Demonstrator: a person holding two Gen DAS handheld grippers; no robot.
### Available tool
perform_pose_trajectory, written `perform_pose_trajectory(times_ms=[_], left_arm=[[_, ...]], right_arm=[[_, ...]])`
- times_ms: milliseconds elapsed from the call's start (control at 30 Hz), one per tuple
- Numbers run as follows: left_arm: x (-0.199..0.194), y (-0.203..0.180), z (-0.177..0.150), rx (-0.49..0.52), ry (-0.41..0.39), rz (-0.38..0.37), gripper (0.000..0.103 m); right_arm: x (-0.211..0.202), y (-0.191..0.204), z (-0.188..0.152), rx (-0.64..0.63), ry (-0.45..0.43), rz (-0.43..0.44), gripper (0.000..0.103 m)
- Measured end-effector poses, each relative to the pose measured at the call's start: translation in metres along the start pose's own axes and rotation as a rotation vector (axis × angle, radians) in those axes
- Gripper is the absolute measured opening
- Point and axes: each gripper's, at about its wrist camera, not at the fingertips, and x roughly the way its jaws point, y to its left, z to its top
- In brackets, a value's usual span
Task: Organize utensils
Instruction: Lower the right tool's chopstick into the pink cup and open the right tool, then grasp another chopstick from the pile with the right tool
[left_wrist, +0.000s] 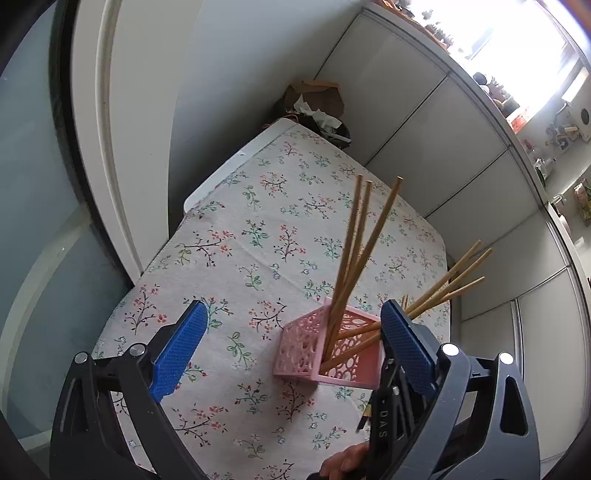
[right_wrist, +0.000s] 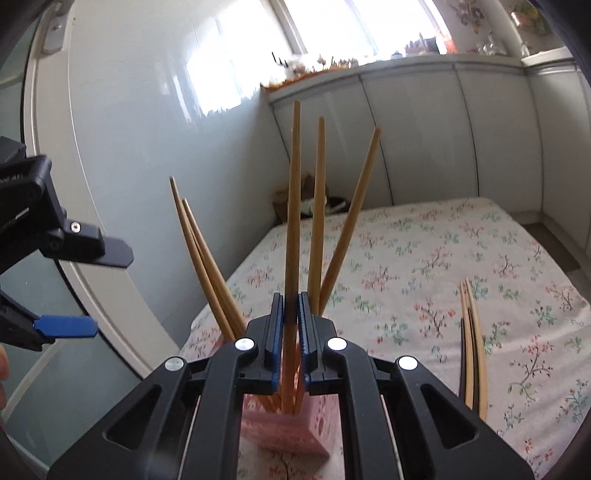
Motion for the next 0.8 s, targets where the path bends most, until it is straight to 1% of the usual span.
perform_pose_trajectory(times_ms=[67,100,133,167,200,267,367,500,567,600,667,733,767,800], left_arm=[[0.000,-0.003,-0.001,0.008,0.000,0.000,0.091],[0.000,-0.003,-0.001,0.013,0.002,-0.002,0.091],[0.000,-0.004,-0.002,0.017,0.003,-0.004,0.091],[-0.001,-0.005,-0.002,0.018,0.003,-0.004,0.091],[-0.001,-0.005,-0.002,0.020,0.001,-0.005,0.091],[-0.003,-0.005,-0.002,0.022,-0.004,-0.003,0.091],[-0.003,-0.007,-0.005,0.028,-0.001,-0.007,0.091],[-0.006,-0.016,-0.009,0.063,-0.004,-0.020,0.091],[-0.007,-0.024,-0.012,0.097,-0.007,-0.023,0.091],[-0.007,-0.028,-0.014,0.111,-0.008,-0.023,0.091],[-0.009,-0.036,-0.018,0.140,-0.007,-0.035,0.090],[-0.012,-0.047,-0.025,0.183,-0.006,-0.057,0.090],[-0.014,-0.057,-0.029,0.221,-0.010,-0.064,0.090],[-0.016,-0.063,-0.033,0.251,-0.015,-0.064,0.090]], right_arm=[[0.001,0.003,0.004,-0.027,0.047,0.002,0.010],[-0.001,0.004,0.009,-0.034,0.082,0.008,0.012],[-0.003,0.003,0.012,-0.028,0.100,0.013,0.017],[-0.009,0.001,0.017,-0.013,0.105,0.018,0.031],[-0.014,-0.001,0.020,-0.005,0.097,0.021,0.039],[-0.028,-0.007,0.031,0.008,0.085,0.025,0.040],[-0.050,-0.022,0.046,0.045,0.089,0.026,0.040],[-0.081,-0.061,0.068,0.146,0.071,-0.003,0.043],[-0.090,-0.090,0.076,0.204,0.091,-0.053,0.043],[-0.089,-0.099,0.077,0.219,0.111,-0.073,0.043],[-0.082,-0.124,0.072,0.247,0.199,-0.121,0.043],[-0.066,-0.146,0.056,0.291,0.311,-0.136,0.043],[-0.060,-0.153,0.050,0.310,0.344,-0.138,0.042],[-0.053,-0.160,0.041,0.333,0.379,-0.137,0.036]])
